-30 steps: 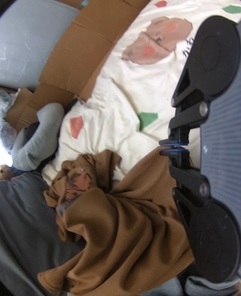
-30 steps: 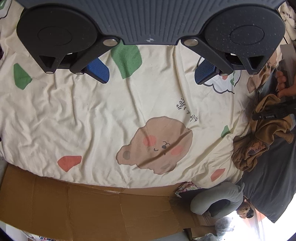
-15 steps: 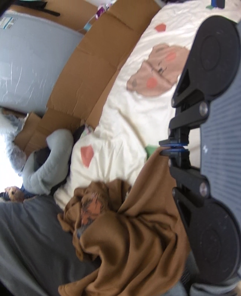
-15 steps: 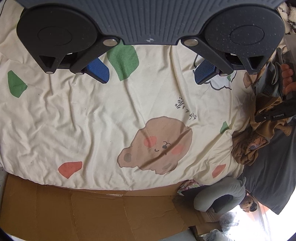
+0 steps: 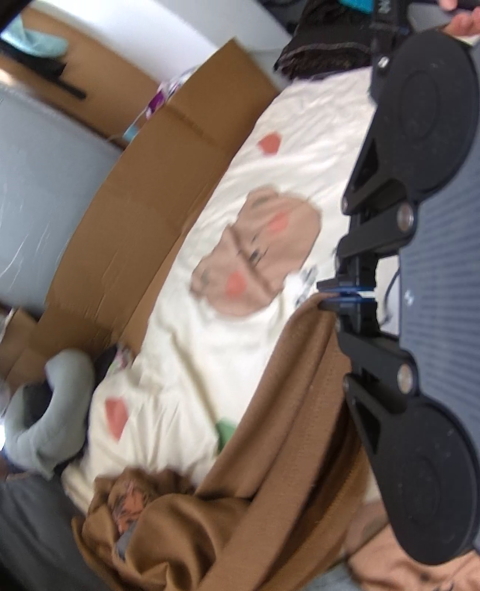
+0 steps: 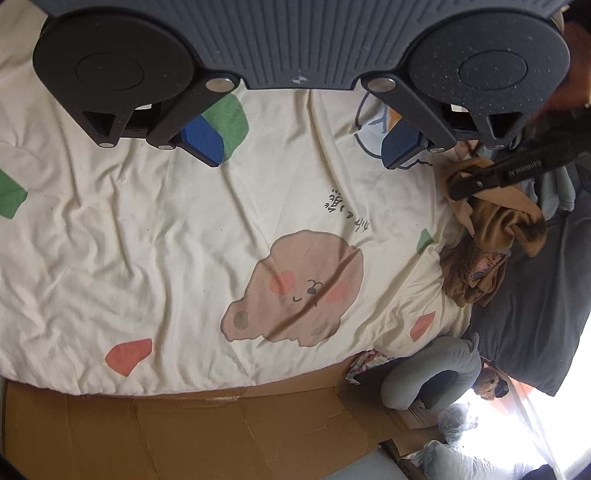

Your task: Fold clothes

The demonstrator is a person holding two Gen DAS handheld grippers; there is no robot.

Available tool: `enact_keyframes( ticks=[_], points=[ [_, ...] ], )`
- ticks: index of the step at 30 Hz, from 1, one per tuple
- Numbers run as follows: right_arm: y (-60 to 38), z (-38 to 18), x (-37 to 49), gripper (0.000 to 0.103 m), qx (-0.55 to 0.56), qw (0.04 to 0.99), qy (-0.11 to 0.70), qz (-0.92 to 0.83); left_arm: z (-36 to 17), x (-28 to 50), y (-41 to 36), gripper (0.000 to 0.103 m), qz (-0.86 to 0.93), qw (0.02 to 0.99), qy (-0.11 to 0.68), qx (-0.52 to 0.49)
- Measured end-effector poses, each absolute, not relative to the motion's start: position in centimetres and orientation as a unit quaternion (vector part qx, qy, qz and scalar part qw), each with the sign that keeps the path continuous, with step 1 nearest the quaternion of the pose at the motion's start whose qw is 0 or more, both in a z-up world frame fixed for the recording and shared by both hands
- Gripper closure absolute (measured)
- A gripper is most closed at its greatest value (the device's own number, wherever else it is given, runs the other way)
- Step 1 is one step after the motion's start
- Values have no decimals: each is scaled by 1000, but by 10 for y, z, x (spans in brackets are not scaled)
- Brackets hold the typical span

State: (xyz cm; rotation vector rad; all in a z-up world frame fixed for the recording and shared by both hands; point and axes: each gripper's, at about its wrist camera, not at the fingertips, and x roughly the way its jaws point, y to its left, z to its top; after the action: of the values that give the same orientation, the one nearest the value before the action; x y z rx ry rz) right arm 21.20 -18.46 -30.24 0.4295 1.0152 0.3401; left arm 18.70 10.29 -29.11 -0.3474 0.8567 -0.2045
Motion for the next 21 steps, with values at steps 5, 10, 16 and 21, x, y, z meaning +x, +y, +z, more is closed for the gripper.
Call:
enact_keyframes(
  ticks=[5, 10, 16, 21],
  points=[
    [-183, -299, 215, 10, 234, 825, 483, 175, -291, 179, 75, 101, -154, 873, 429, -172],
    [-179, -302, 216, 20, 254, 810, 491, 198, -297, 173, 51, 101, -202, 855, 446, -171],
    [-173, -315, 218, 31, 255, 790, 515, 212, -300, 165, 34, 101, -232, 842, 454, -177],
    [-164, -327, 221, 40, 266, 764, 540, 231, -304, 157, 20, 101, -263, 829, 462, -175]
  ],
)
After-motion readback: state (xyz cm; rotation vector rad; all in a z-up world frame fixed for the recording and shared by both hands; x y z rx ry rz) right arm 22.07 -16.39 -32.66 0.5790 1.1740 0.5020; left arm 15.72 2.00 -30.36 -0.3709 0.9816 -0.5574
